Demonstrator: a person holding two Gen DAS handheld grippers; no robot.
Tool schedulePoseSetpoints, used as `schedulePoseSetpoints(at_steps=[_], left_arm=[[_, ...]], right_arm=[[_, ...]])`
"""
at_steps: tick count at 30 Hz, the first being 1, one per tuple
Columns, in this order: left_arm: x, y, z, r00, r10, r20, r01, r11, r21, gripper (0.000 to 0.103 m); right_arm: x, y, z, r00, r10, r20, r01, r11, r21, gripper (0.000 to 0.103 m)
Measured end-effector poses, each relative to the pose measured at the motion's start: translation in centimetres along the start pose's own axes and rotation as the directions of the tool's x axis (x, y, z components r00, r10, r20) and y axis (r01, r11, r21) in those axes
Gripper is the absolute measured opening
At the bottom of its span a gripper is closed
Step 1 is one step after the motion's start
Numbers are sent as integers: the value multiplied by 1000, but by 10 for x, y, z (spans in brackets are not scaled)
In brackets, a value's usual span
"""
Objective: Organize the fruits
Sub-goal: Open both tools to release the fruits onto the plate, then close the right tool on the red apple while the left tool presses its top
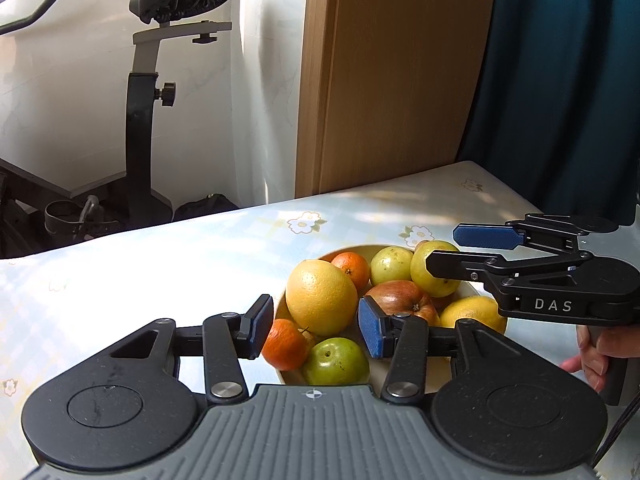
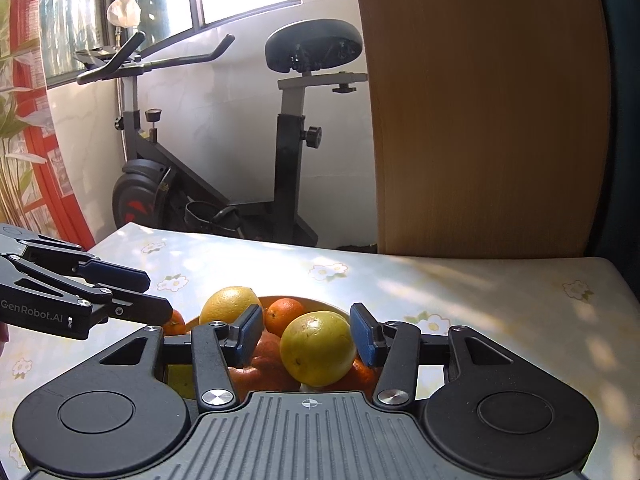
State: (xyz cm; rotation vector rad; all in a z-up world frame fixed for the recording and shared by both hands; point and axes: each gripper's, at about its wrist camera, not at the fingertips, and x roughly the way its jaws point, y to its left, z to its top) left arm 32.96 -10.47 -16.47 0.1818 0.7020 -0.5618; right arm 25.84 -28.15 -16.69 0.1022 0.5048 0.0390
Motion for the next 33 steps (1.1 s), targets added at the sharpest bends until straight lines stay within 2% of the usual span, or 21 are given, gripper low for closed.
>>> schedulePoseSetpoints(at_steps=[7,13,21,33], left_arm=[[-15,1,-3,1000,12,20,-12,1000,-13,49],[-28,5,-11,999,45,6,-45,999,-27,49],[-42,13,-27,996,80,-31,-81,996,-44,49],[-60,31,-55,995,82,-57,-86,993,-86,49]], right_arm=[[-16,12,4,1000,0,21,1,1000,-17,49],[-26,26,2,1000,14,24,-14,1000,-26,49],[-39,48,-12,999,31,10,-31,999,-6,49],[-51,84,-39,997,75,-32,-75,997,1,49]])
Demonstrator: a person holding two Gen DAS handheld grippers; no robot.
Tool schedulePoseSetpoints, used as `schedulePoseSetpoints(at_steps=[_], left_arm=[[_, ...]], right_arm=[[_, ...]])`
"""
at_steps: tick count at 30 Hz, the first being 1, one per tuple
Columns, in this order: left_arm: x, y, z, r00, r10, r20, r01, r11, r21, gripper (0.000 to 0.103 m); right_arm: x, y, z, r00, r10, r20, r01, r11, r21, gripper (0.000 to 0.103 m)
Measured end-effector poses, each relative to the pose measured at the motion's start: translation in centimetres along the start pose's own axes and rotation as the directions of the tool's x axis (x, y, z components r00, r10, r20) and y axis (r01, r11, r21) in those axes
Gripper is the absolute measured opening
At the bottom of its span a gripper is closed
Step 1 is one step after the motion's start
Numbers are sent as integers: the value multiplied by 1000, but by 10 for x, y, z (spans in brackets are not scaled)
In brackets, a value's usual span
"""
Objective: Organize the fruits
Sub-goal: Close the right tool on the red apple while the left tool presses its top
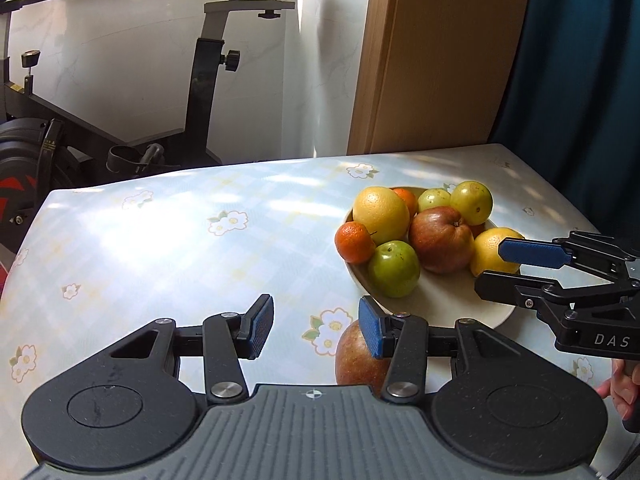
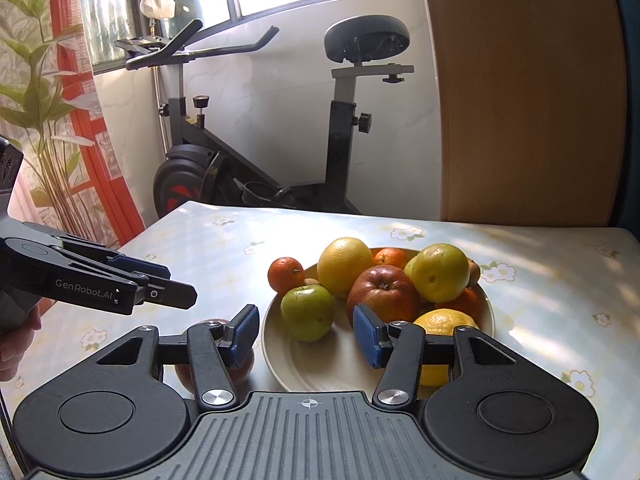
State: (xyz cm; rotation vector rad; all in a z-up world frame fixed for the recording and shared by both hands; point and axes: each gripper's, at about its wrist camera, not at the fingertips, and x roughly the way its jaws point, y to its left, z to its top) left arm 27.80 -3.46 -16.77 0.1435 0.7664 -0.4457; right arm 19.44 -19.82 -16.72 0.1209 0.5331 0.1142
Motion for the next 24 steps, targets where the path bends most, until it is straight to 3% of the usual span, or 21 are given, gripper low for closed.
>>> schedulePoseSetpoints(at_steps=[10,18,24], left_arm=[[-2,10,-15,999,-29,-19,28,999,-31,49],[2,19,-21,993,-116,-13,114,986,-121,49],[9,12,-19,988,-153,-12,151,983,-109,49]], right_arm=[[7,29,-26,997,43,-60,-45,999,-30,49],[21,50,-40,990,75,-119,-85,994,-76,49],[35,58,-45,986,95,-139,-106,992,-72,49]])
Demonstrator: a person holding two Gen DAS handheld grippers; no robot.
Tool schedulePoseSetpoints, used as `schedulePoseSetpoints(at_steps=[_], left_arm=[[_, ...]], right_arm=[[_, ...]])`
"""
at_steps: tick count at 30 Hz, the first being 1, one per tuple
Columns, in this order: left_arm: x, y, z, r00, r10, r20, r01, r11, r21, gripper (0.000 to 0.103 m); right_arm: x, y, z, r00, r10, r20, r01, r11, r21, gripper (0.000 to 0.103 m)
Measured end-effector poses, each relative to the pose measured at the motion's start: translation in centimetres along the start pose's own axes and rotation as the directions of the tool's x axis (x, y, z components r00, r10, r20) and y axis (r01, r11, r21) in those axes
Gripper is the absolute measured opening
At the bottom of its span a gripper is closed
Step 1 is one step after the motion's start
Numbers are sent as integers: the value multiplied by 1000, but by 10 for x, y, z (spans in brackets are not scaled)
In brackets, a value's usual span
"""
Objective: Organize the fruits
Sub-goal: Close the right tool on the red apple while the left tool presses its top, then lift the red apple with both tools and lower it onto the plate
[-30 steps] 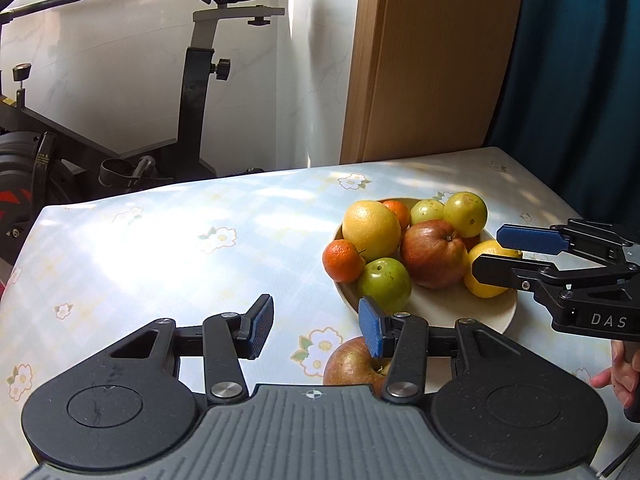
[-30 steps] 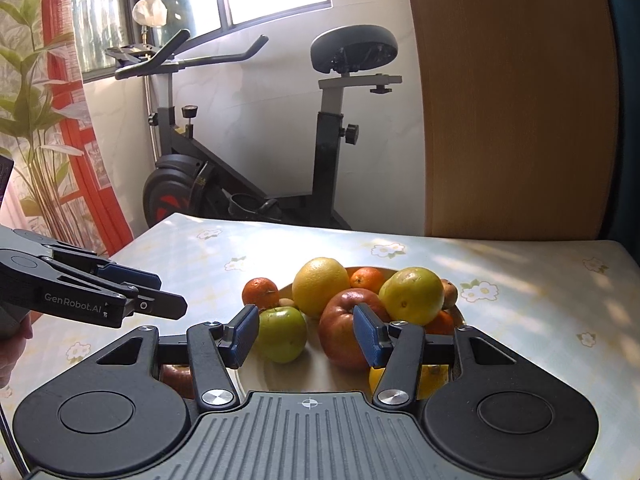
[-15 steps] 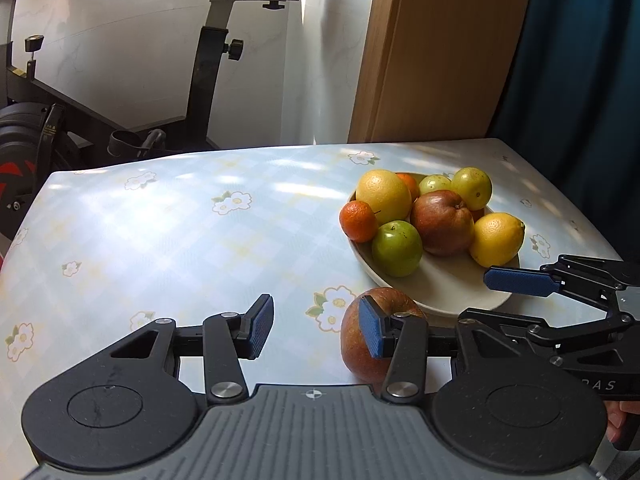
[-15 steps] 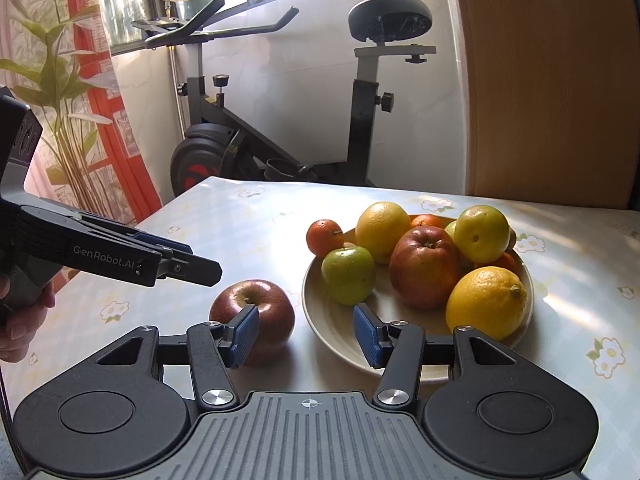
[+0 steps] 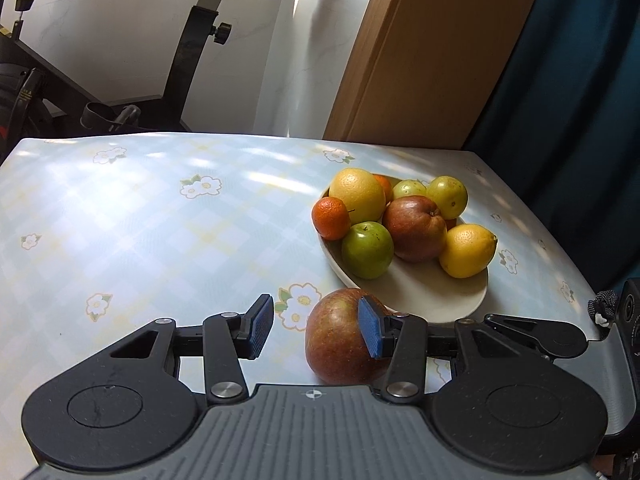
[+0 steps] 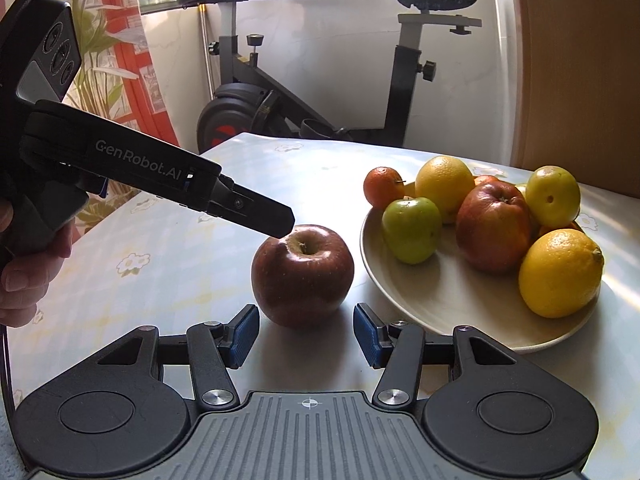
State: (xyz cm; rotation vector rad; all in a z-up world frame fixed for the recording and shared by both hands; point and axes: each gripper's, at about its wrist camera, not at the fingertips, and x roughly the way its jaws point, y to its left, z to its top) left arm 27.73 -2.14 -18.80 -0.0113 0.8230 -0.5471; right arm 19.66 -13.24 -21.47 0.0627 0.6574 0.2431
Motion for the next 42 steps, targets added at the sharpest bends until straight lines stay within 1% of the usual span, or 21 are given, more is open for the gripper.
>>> schedulePoseSetpoints(at_steps=[5,7,11,18,24,29,34,42], left_arm=[[6,2,-2,999,-48,-7,48,999,-17,47],[6,4,-2,997,-71,-13,71,997,-26,43],[7,5,-2,994,-105,-27,104,994,-30,42],[9,8,-2,990,-139,-35,137,990,-43,42],[8,8,-2,989,-142,-39,140,989,-44,42],[5,4,-2,991,-127,-46,126,992,-23,42],[-3,-1,1,992,-121,-37,121,993,-10,42],[-14,-25,16,993,-115,0,115,993,39,42]], right_arm=[[8,2,0,1000,10,4,-10,1000,-4,49],[12,2,1,1000,13,8,-13,1000,0,49],[17,-1,3,1000,15,16,-15,1000,3,53],[21,-4,3,999,25,30,-25,1000,3,54],[20,-4,2,999,27,33,-27,1000,-9,53],[18,-3,2,999,36,32,-36,999,-5,53],[9,-3,3,998,39,58,-38,999,-16,53],[-14,-13,14,993,29,111,-28,999,-18,53]])
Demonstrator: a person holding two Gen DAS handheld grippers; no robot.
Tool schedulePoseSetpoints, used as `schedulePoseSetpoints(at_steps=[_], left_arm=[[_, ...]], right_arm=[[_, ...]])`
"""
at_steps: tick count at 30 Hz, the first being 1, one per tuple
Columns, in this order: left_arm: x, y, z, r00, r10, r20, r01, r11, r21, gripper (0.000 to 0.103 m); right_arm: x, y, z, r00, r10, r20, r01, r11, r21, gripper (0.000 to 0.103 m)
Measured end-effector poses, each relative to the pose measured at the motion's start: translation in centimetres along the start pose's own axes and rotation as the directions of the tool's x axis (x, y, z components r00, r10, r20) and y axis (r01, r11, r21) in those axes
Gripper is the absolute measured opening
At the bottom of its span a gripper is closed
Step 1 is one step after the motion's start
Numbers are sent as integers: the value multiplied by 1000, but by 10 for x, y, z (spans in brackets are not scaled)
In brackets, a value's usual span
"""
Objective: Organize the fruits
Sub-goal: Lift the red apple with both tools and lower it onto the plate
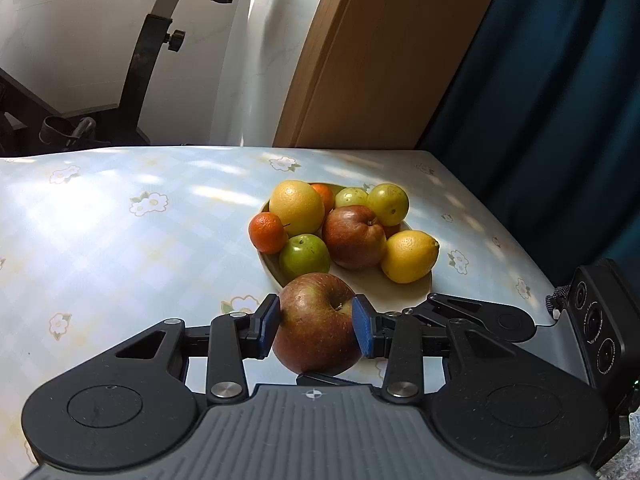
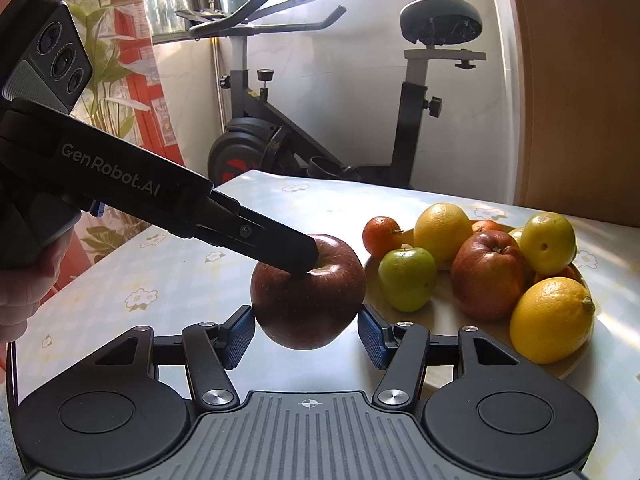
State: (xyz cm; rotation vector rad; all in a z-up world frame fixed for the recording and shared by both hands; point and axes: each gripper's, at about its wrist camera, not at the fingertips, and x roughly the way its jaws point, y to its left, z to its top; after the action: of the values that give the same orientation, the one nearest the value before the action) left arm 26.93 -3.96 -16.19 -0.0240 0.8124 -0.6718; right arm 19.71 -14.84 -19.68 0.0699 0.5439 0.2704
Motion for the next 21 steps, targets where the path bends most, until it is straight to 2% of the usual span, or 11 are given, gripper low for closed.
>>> schedulePoseSetpoints(at_steps=[12,21], left_arm=[[35,-38,22,999,-45,-12,45,998,52,42],[60,-39,26,998,-37,-51,39,998,49,42]], right_arm=[[-25,-45,1,997,-79,-8,80,997,18,53],[-10,-59,-4,993,-104,-50,105,994,29,53]])
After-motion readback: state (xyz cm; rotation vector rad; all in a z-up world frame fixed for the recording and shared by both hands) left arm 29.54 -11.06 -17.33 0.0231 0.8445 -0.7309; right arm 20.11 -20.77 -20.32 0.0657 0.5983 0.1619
